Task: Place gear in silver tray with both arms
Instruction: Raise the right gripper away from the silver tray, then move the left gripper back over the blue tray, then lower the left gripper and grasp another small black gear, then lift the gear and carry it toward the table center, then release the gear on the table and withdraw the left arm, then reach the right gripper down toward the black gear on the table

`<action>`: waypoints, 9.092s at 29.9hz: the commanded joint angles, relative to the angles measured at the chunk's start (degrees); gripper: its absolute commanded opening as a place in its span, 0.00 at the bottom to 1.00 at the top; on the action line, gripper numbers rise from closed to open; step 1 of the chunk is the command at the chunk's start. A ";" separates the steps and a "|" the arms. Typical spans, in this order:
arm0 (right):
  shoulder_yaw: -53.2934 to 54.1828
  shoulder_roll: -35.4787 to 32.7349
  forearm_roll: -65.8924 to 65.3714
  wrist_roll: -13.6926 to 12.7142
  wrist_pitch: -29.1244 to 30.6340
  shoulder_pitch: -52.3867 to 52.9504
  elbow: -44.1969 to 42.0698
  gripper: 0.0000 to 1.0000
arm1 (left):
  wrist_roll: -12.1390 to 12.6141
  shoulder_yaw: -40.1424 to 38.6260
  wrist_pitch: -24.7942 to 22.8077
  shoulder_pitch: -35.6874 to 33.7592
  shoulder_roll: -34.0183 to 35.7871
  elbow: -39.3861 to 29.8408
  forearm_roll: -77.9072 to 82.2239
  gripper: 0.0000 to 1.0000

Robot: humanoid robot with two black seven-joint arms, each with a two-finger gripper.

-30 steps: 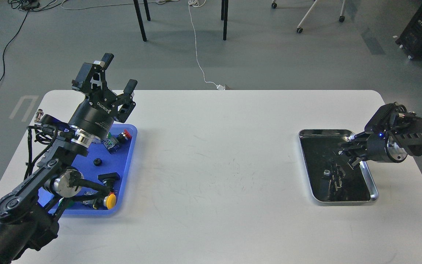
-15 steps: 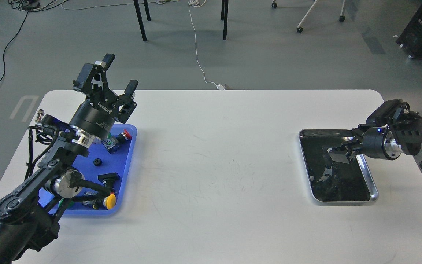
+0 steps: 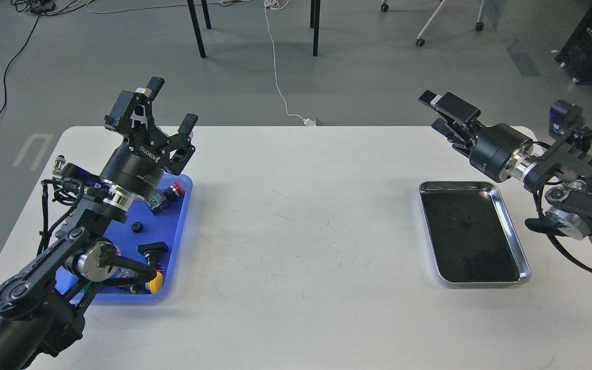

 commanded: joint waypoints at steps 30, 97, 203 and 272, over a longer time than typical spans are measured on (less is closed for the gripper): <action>19.75 -2.11 16.15 0.02 16.67 -14.15 -4.39 0.99 | 8.96 -3.09 -0.06 0.46 -1.49 -2.74 -0.80 0.98; 19.57 2.11 15.62 0.02 26.16 -18.37 -8.88 0.99 | -1.19 34.61 -2.96 -18.26 25.23 16.59 85.44 0.53; 5.25 9.59 15.71 0.02 25.72 6.68 -15.47 0.99 | -1.19 55.53 -13.12 -42.69 -18.28 18.53 85.44 0.89; -43.53 30.15 -76.75 0.02 13.59 24.87 -9.41 0.65 | -1.19 6.92 -3.57 -3.41 9.85 -1.95 4.74 0.97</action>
